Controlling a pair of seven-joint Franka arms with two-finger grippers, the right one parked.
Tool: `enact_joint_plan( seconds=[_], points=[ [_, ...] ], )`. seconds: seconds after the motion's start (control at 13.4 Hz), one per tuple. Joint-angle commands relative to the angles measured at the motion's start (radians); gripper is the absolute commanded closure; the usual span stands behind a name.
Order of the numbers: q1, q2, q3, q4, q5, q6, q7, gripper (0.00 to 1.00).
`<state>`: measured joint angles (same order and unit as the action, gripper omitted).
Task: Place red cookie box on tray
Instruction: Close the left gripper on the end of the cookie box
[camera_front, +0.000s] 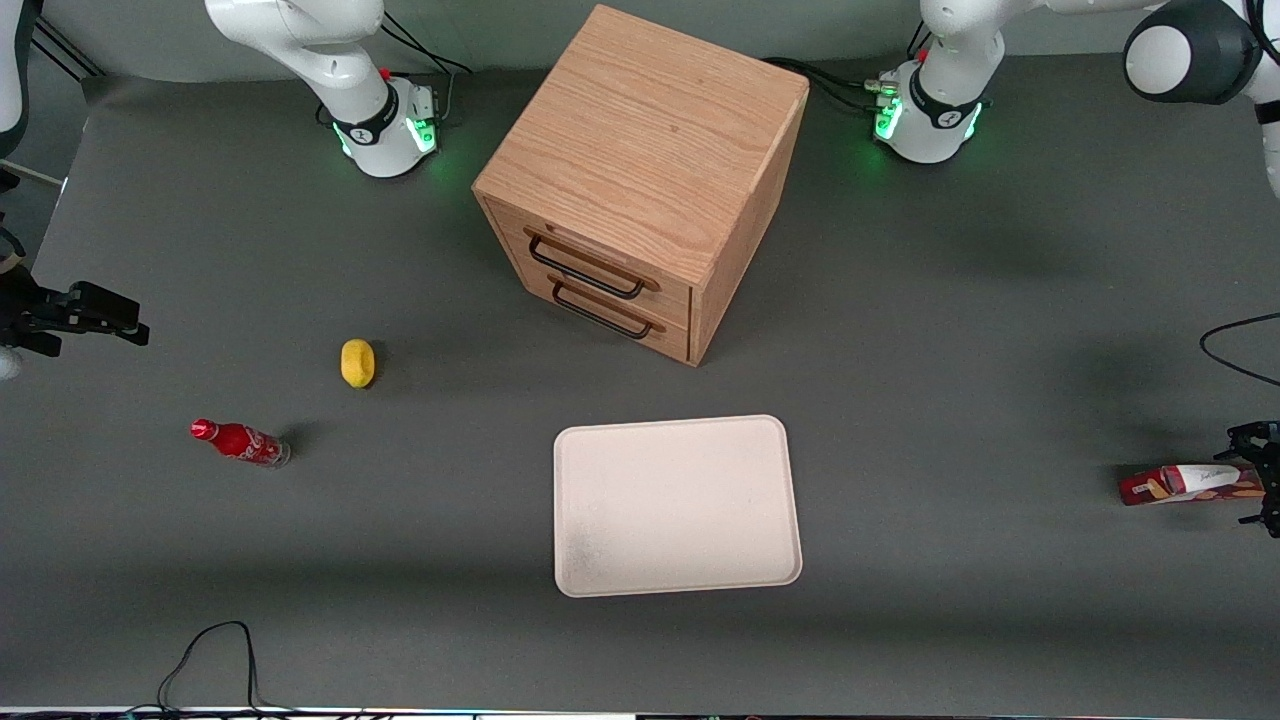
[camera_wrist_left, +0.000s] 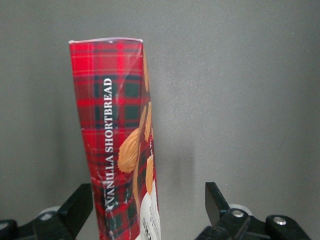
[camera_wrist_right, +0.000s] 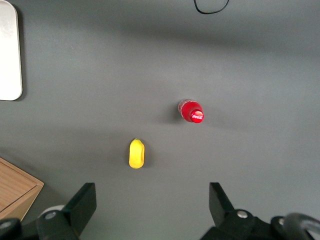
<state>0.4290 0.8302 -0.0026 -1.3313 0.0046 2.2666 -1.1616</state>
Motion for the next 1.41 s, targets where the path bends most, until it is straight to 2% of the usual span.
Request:
enact_joint_plan(
  seconds=[0.0, 0.07, 0.15, 0.3, 0.37, 0.97, 1.34],
  points=[
    [-0.006, -0.003, 0.006, -0.014, -0.003, 0.021, -0.018, 0.00],
    [-0.004, -0.003, 0.006, -0.012, -0.003, 0.019, -0.014, 0.07],
    [-0.004, -0.005, 0.006, -0.011, -0.001, 0.019, -0.010, 0.28],
    [-0.006, -0.003, 0.006, -0.011, 0.000, 0.018, -0.012, 0.90],
    [-0.006, -0.003, 0.006, -0.009, 0.000, 0.014, -0.010, 1.00],
    [-0.006, -0.008, 0.006, 0.000, 0.008, -0.018, 0.008, 1.00],
    [-0.004, -0.017, 0.004, 0.148, 0.003, -0.258, 0.060, 1.00]
  ],
)
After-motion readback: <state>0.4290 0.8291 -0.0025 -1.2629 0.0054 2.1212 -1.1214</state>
